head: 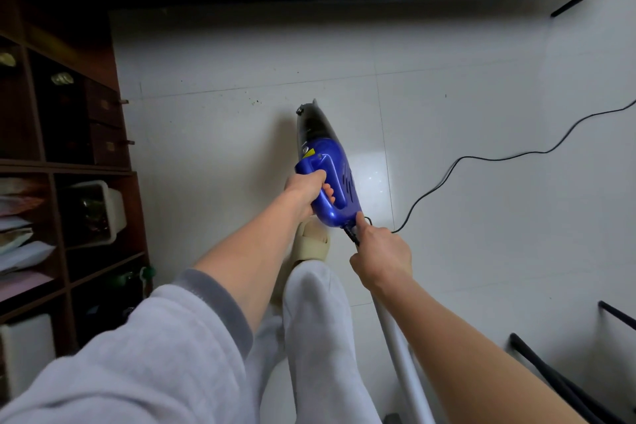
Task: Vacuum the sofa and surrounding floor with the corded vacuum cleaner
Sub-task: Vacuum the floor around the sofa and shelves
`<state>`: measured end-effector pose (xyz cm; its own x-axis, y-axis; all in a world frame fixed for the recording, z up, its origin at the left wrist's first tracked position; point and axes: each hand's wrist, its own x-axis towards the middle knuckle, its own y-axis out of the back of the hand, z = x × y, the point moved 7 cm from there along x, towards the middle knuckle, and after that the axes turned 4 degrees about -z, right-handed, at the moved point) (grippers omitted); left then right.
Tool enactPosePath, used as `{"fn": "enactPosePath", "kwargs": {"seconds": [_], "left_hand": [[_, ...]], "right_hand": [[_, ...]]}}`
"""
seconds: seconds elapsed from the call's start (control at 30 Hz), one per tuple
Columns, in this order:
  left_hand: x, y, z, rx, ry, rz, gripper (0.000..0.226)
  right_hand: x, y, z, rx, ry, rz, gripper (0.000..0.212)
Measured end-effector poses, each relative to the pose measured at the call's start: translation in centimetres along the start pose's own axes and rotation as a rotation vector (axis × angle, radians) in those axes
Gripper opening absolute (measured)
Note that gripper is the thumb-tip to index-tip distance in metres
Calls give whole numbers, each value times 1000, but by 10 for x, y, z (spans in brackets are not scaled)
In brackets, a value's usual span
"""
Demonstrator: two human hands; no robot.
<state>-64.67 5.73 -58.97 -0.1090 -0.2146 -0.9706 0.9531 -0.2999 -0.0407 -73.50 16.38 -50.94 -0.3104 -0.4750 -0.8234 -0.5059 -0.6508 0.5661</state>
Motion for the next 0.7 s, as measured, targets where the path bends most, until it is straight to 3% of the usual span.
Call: {"fn": "enactPosePath", "kwargs": {"seconds": [0.27, 0.7], "left_hand": [[-1, 6, 28, -30, -16, 62, 13], [10, -33, 30, 9, -2, -29, 8]], "right_hand": [[14, 24, -10, 5, 54, 22, 55], [28, 27, 20, -15, -5, 26, 54]]}}
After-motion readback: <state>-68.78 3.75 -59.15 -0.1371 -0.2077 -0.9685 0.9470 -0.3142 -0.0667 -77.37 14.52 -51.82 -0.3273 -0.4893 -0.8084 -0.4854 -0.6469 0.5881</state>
